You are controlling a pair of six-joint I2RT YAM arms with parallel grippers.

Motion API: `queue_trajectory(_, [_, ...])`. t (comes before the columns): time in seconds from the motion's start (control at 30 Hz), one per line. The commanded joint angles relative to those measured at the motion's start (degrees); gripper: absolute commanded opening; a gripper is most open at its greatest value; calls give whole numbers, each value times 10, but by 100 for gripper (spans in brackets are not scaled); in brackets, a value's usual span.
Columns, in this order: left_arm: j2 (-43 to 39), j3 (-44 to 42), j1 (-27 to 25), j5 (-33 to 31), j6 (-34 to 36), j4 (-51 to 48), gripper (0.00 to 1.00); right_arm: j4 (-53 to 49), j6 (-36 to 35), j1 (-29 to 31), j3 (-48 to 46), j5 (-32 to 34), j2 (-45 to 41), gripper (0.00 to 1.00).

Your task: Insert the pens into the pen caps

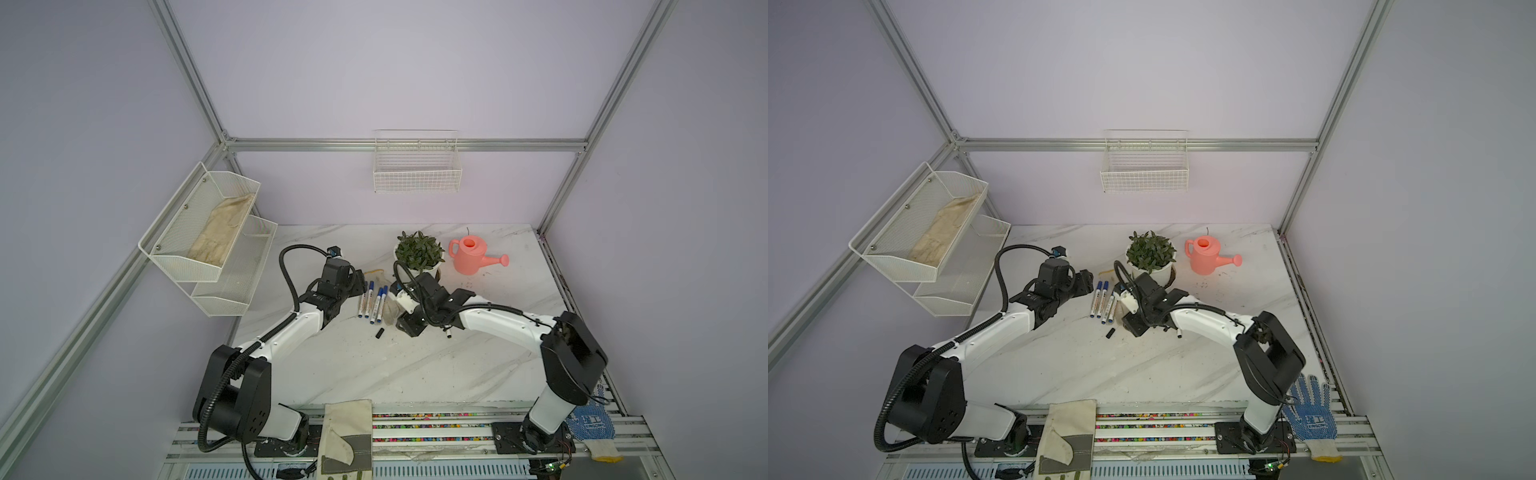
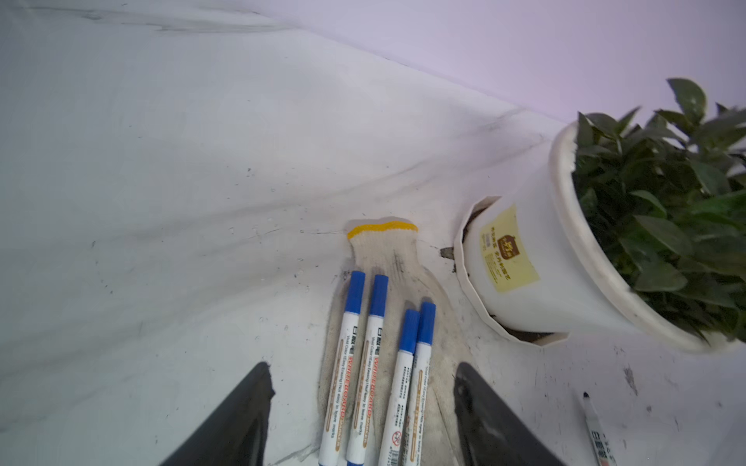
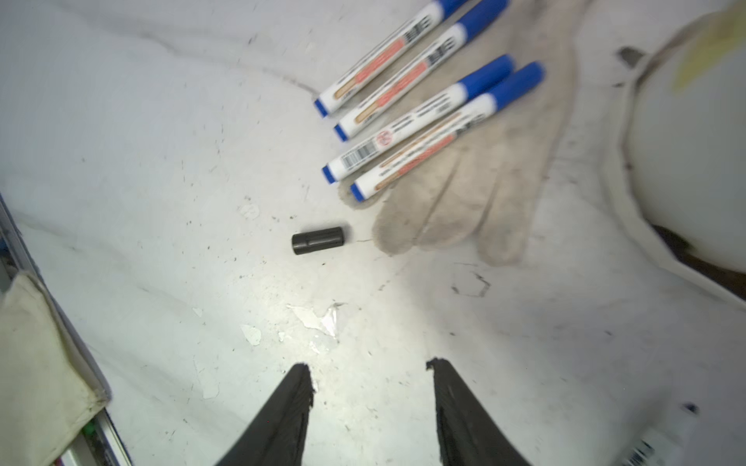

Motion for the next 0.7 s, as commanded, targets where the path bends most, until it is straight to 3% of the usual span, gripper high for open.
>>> queue_trajectory(0.0, [-28,-28,1,-83,-76,6,71,-76,-98,13,56,23,45,55])
queue_trajectory(0.37, [-46,-12,6,-129,-81,-59,73,-201,-172,23,186,-19,151,61])
queue_trajectory(0.67, [-80,-15,17,-145,-78,-90,75,-194,-164,24,210,5,152,62])
